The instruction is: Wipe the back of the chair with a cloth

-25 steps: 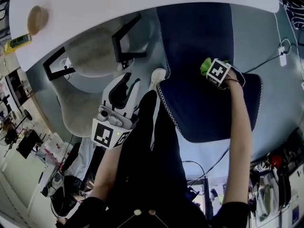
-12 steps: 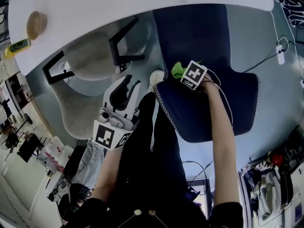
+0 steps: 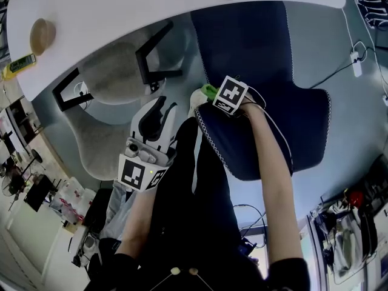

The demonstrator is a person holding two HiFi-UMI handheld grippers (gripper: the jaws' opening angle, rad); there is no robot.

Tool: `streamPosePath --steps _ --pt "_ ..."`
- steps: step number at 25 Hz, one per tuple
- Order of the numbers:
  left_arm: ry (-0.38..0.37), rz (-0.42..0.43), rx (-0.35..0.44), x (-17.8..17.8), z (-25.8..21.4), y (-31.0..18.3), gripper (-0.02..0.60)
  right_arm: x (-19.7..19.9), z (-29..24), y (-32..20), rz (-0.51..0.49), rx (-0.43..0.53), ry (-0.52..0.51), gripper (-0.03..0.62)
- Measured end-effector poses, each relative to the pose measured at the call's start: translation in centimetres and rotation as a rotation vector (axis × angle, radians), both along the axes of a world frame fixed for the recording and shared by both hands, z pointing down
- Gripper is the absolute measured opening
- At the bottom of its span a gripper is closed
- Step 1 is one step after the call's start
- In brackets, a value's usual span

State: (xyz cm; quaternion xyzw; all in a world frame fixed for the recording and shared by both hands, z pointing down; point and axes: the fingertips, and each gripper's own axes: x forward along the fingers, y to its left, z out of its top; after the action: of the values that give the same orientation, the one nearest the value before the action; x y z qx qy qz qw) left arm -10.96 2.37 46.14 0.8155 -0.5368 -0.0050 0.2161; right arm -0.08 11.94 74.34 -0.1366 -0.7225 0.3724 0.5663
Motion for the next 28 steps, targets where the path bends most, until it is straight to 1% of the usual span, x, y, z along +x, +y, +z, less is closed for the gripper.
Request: streamPosePath --steps 6,11,14,16,19,24,28 --pt "0.003 0.001 -0.004 -0.1 0.3 0.0 0.092 0.2 0.0 -0.1 0.025 -0.005 -0.005 0.017" --pt "-0.005 -0.008 -0.007 -0.4 0.4 -0.1 0.092 0.8 -0.3 -1.8 0.081 -0.009 -0.028 0.018" --pt "-0.003 -0.018 -0.014 -0.6 0.6 -0.1 0.092 2.1 -0.2 -4.0 0.145 0.012 -0.028 0.018" --pt "-0.001 -0.021 -0.016 -0.6 0.6 -0.2 0.092 3.6 0.0 -6.1 0.187 0.063 -0.009 0.018" --pt "-0.001 -0.021 -0.017 -0.5 0.7 -0.3 0.092 6.8 0.7 -9.2 0.212 0.162 0.050 0.018" --pt "-0.001 -0.029 -0.022 -0.8 0.9 -0.5 0.092 12.0 1.0 -12.1 0.236 0.206 0.131 0.018" --pt "-0.005 -0.041 -0.029 -1.2 1.2 -0.6 0.092 15.9 0.6 -14.4 0.271 0.272 0.200 0.018"
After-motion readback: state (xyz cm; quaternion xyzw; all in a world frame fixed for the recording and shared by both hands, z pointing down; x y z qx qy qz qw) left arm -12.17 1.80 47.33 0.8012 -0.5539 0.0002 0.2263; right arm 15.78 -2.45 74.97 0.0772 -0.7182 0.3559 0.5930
